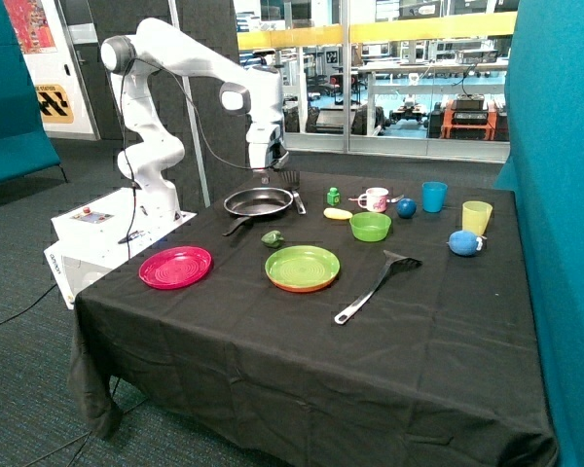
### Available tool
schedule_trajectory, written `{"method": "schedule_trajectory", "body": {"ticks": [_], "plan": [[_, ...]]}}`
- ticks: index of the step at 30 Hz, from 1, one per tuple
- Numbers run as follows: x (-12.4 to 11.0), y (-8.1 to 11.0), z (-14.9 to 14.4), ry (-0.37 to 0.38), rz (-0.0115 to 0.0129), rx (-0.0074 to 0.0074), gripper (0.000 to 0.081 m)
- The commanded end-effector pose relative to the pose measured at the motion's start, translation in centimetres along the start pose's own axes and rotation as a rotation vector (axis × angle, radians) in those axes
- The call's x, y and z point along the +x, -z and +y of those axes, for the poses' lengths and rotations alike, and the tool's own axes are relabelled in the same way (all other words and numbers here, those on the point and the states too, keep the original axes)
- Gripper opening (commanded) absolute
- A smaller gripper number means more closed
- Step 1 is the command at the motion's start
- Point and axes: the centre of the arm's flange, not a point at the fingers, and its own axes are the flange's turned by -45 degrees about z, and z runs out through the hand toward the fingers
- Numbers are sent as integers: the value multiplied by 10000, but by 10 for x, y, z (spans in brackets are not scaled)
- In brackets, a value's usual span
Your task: Cook the vegetables
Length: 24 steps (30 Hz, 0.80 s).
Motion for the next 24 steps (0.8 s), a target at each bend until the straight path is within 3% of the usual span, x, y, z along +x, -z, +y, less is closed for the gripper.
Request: {"method": "schedule_trajectory", "body": {"ticks": [1, 14, 24], "plan": [[5, -15, 39, -651, -39, -16, 512], [15, -51, 65, -1198, -38, -17, 557], [27, -69, 73, -1135, -38, -17, 657]]}}
